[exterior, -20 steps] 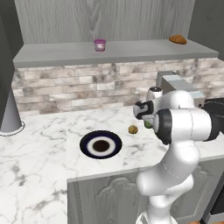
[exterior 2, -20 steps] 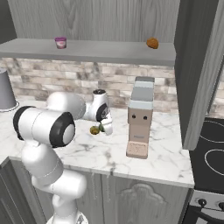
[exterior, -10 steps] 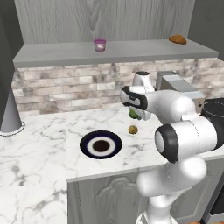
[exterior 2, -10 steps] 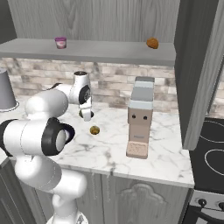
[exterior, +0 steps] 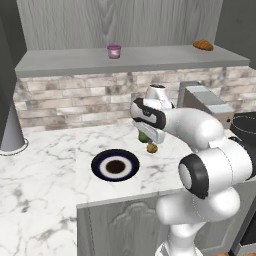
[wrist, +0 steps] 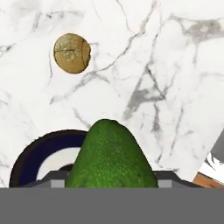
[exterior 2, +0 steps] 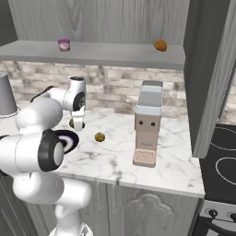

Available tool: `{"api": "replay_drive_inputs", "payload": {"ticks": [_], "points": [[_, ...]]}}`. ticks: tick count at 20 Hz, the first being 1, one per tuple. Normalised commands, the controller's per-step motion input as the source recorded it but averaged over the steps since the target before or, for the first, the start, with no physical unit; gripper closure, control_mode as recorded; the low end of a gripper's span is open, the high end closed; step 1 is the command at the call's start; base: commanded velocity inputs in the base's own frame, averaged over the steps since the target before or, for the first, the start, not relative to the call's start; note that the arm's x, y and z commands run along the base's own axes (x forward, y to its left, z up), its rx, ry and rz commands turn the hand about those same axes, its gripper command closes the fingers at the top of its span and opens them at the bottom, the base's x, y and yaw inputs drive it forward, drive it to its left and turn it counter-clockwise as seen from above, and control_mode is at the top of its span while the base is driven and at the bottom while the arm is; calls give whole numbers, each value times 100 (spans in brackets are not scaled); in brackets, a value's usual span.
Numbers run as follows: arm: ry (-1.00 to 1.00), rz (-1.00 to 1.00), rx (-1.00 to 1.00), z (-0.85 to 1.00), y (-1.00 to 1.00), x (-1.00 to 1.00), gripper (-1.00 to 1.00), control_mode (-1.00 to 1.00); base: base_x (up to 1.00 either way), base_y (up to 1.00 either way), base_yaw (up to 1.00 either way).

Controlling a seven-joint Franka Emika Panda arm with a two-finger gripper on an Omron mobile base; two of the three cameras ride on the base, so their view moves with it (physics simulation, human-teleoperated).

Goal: Pick the avocado and bread from the counter and place them on the plate. Then pick the jam from the cabinet and place it next to the plate. Lastly close the cabinet door.

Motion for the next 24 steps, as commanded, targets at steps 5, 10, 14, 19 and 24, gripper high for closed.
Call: {"api": "replay_drive_inputs", "payload": {"ticks": [5, 10, 14, 19, 24], "points": [[1, 0, 0, -15, 82, -16, 100, -100, 0, 0, 0], [6, 0, 0, -24, 66, 0, 100, -100, 0, 0, 0], [0, -7, -9, -46, 36, 4, 100, -100, 0, 0, 0], [0, -12, -9, -52, 23, 0, 100, -100, 0, 0, 0], [0, -10, -5, -36, 22, 0, 100, -100, 0, 0, 0]]}}
